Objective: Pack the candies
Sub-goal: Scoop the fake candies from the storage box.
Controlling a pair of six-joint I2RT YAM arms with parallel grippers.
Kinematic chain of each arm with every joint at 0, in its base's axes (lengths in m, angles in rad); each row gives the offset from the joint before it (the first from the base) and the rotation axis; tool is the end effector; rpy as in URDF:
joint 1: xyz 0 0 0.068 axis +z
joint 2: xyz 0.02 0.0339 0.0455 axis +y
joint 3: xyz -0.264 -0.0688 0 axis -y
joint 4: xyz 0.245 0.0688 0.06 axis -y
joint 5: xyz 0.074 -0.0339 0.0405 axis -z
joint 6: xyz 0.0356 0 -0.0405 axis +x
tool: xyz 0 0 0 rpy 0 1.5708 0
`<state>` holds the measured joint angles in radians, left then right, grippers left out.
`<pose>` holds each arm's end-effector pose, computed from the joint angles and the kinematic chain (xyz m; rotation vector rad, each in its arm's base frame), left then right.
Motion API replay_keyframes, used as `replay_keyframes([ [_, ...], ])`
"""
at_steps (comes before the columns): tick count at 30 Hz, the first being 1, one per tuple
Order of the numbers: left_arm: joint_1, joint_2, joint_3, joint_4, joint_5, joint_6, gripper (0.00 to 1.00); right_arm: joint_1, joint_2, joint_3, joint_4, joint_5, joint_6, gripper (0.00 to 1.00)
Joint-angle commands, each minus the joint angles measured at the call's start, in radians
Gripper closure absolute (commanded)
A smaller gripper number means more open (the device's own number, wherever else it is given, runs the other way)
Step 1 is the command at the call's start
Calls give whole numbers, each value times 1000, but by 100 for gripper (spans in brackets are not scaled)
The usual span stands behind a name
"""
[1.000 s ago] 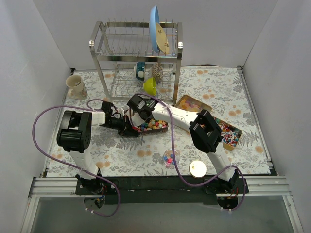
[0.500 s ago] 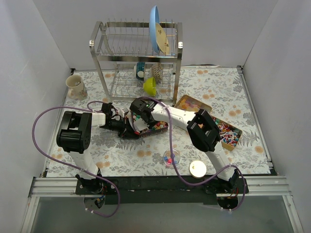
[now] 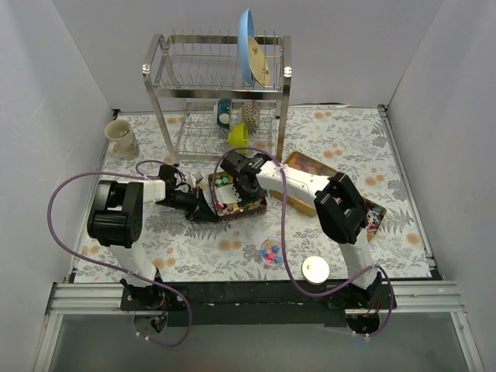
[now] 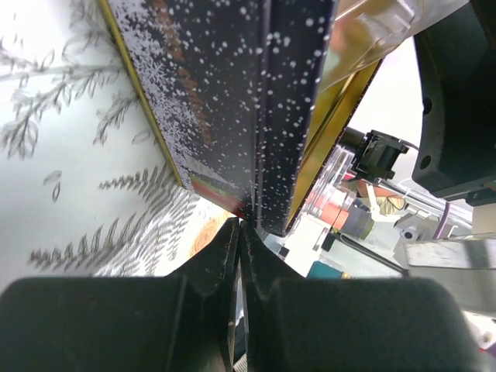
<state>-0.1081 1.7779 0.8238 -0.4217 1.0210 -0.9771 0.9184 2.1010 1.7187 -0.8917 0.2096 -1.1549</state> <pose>0.2779 -0.0607 0.1158 0.9118 -2.2844 1.3019 0.2700 0.3412 0.2015 -2.4316 1.4904 -0.3482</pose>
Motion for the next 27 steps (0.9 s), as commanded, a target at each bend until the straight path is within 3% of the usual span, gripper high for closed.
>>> replay_keyframes([
  [1, 10, -94, 55, -26, 36, 64, 98, 50, -55, -126, 118, -312, 80, 99],
  [14, 24, -156, 127, -252, -1, 216, 94, -18, -110, -222, 209, -335, 265, 99],
  [27, 102, -248, 267, -419, 1, 337, 89, -93, -174, -268, 221, -392, 310, 99],
])
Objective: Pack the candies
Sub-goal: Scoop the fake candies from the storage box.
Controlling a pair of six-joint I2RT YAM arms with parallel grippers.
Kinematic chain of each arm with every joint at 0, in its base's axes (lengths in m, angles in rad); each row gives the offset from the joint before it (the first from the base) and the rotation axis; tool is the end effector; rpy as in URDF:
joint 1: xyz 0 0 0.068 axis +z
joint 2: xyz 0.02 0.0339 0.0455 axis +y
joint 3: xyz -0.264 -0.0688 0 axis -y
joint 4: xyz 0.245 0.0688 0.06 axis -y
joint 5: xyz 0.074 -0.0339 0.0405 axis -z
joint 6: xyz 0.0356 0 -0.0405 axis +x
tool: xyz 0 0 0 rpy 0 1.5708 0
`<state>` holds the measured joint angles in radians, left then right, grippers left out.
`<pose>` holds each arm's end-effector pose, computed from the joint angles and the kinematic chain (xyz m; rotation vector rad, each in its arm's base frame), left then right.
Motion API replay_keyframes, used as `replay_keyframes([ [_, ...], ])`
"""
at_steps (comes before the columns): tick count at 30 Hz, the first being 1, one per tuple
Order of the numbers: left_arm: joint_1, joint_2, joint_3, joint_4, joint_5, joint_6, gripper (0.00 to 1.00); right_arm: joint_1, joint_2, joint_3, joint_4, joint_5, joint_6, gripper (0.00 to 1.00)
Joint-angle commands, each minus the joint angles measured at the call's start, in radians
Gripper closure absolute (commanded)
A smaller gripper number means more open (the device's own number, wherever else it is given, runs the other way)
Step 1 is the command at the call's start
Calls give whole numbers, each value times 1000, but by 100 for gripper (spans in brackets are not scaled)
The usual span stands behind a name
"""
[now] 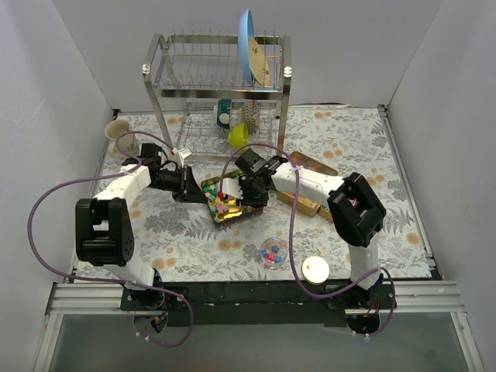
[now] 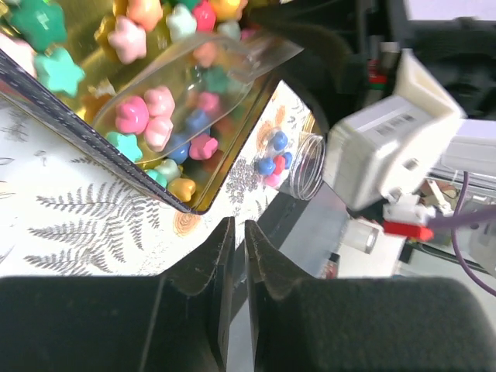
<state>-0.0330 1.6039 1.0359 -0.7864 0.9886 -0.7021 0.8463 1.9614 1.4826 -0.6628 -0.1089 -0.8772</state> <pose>0.2865 -0.0392 0.2047 0.7144 -2.5216 1.4180 0.2696 0.3104 0.1985 -2.0760 1.7386 0.1384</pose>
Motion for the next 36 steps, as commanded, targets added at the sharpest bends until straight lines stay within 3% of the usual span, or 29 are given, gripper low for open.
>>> replay_keyframes([
  [1, 31, -81, 53, -56, 35, 62, 89, -30, -38, -33, -9, -81, 35, 99],
  [10, 81, -107, 26, -43, 41, 56, 88, -62, -81, -61, -4, -87, 53, 99],
  [27, 93, -65, 67, -43, 41, 47, 86, -73, -110, -31, 34, -15, 221, 99],
  [36, 96, -65, 73, -40, 36, 39, 86, -82, -145, -2, 69, -57, 305, 99],
])
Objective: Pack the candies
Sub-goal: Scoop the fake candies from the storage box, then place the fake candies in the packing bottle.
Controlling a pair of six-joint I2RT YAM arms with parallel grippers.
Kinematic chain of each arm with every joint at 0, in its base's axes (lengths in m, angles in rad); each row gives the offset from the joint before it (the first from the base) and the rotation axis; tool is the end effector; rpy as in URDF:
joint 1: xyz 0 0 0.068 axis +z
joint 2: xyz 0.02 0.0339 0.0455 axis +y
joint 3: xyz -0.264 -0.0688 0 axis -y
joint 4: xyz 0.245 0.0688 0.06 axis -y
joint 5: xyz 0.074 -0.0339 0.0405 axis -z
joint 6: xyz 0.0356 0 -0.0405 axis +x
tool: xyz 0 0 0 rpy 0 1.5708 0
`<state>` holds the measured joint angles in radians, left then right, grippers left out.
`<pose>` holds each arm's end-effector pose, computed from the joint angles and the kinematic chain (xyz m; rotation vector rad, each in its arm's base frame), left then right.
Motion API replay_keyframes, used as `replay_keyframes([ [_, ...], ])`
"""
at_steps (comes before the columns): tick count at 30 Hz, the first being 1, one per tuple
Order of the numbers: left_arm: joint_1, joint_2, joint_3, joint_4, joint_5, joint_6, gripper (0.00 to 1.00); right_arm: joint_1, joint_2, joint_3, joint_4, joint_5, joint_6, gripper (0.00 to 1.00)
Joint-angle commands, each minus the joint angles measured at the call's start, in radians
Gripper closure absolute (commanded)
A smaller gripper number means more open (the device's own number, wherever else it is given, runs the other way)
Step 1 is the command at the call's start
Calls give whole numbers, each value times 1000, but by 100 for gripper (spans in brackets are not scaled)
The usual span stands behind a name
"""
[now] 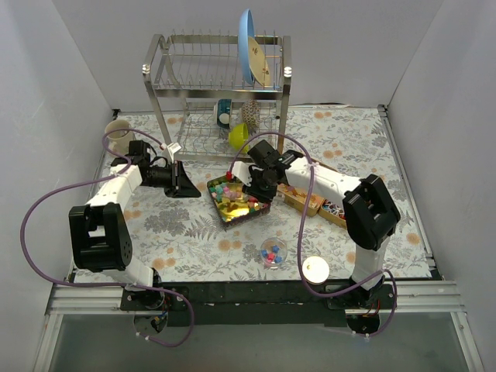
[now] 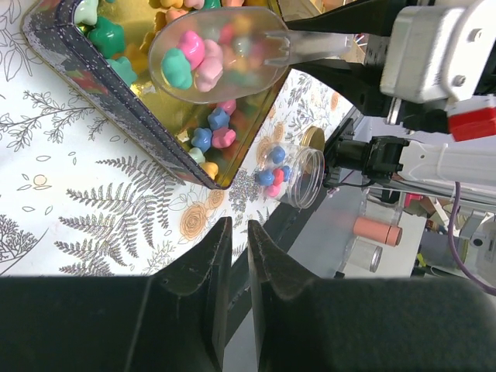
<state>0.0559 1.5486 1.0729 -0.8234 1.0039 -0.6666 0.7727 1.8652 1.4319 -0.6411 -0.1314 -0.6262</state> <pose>0.2856 -0.0141 0.2289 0.7585 -2.5758 1.5116 0.2804 0.2799 0.2216 -1.7382 1.9975 0.2228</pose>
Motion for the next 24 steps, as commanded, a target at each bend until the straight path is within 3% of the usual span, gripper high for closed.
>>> replay_keyframes([
  [1, 9, -12, 36, -3, 19, 4, 86, -12, -55, 48, 50, -39, 59, 99],
  [6, 13, -15, 36, -11, 12, 16, 86, -56, -113, 27, 89, -144, 101, 99],
  [11, 13, -19, 10, 19, 7, 10, 84, -81, -267, -97, 120, -165, 60, 99],
  [24, 15, -56, -148, 182, 18, -54, 79, -101, -636, -278, -264, -27, -302, 99],
])
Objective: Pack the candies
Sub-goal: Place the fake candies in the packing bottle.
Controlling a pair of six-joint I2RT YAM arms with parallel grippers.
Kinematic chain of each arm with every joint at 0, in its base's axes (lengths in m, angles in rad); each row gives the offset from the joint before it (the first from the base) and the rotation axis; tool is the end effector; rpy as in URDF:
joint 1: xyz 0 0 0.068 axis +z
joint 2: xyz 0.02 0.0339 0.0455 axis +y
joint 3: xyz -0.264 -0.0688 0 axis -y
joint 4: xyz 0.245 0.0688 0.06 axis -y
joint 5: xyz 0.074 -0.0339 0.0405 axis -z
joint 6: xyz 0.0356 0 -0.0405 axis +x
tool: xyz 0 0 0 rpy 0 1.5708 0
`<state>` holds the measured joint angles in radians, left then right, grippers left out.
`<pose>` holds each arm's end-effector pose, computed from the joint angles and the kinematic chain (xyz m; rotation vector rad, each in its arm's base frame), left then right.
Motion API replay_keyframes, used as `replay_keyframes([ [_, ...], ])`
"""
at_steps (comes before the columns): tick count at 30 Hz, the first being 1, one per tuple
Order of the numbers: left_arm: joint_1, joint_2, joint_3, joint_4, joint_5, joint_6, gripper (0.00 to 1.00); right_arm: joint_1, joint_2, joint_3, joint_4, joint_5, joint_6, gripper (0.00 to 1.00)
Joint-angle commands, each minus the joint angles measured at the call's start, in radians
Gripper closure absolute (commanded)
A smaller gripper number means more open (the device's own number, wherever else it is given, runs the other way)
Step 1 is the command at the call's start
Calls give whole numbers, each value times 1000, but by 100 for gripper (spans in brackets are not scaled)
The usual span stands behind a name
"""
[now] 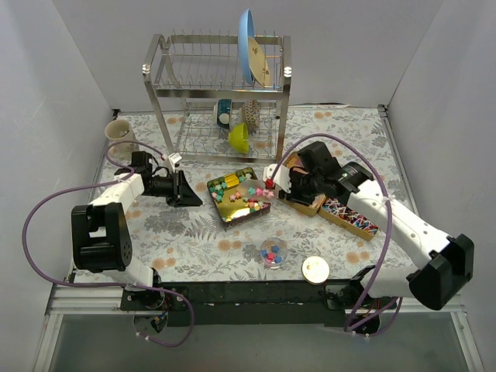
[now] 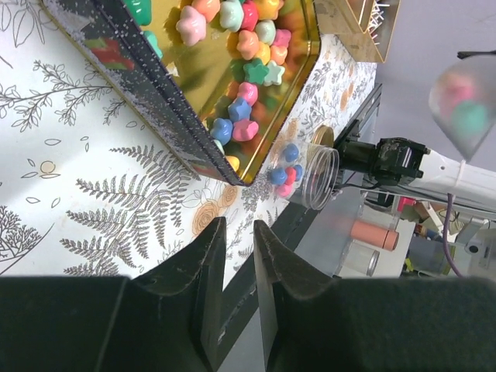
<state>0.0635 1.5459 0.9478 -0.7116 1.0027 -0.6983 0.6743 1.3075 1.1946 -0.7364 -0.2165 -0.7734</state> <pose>0.2751 -0.0126 0.1991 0.8123 -2.5440 1.4961 0.2087 0.1766 0.3188 -1.6653 1.7353 0.2159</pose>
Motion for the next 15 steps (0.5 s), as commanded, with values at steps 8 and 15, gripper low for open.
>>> replay_keyframes([
  [8, 4, -63, -75, 136, 24, -63, 76, -1, -235, -122, -317, 187, -415, 99],
  [15, 4, -69, -83, 150, -6, -73, 74, 80, -219, -113, -425, 322, -523, 99],
])
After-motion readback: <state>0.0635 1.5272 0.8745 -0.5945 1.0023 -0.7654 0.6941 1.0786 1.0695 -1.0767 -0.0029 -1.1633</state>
